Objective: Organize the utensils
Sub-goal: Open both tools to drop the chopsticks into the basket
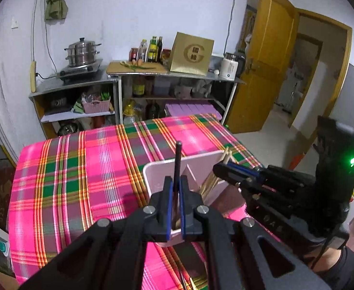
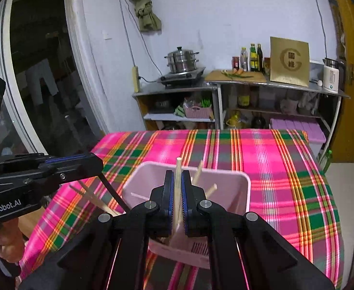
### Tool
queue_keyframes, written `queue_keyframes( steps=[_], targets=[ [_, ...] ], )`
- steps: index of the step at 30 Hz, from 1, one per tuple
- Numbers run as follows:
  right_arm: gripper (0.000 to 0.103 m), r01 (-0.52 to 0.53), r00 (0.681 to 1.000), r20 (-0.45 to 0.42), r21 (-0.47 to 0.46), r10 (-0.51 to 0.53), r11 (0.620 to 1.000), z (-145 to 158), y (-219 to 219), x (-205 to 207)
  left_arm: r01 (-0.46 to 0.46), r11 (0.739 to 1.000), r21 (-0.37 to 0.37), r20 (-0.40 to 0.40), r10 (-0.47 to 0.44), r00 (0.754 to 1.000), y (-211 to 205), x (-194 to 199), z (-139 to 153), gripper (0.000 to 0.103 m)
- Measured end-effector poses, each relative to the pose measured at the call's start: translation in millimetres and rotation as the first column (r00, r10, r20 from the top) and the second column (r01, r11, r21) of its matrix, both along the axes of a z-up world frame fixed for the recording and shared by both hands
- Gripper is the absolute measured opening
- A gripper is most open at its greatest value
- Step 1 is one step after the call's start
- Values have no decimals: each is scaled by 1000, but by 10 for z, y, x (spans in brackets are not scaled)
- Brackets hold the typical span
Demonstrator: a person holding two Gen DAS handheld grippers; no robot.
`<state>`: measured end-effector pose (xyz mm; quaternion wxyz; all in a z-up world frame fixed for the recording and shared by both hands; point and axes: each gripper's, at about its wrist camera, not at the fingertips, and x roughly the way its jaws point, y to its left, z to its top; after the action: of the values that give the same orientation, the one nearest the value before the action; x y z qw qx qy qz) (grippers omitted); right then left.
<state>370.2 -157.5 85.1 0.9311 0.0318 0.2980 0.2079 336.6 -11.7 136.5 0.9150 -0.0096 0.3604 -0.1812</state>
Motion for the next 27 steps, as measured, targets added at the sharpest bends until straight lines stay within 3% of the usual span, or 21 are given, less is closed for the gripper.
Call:
queue_keyframes(
  steps=[2,4,6,9,11,17,27],
  targets=[
    [7,-10,1000,-11,4,10,1000,-14,-23,-37,-5,1000,-8,3,5,1000,17,-43,-20,6],
    [18,-21,1000,-8,5,21,1000,-7,-49,-111,-11,1000,-18,7,11,1000,47,-90,-25,6],
    [21,-25,1000,-2,9,25,1000,0,-83,-183,-16,999,-31,6,16,1000,79,-151,-43,9],
    [21,-13,1000,2,18,13,1000,-6,-185,-350,-33,999,-29,27,33,999,120,-329,-90,25],
    [30,4,1000,8,23,-5,1000,-14,-275,-459,-34,999,-34,40,35,999,150,-474,-132,28],
    [31,47,998,29,21,-47,999,-99,-536,-1045,-39,999,-24,77,41,996,181,-989,-332,30],
    [31,43,999,-10,28,-43,999,-460,-783,-2007,-10,999,-32,68,12,998,101,-1823,-794,34]
  ],
)
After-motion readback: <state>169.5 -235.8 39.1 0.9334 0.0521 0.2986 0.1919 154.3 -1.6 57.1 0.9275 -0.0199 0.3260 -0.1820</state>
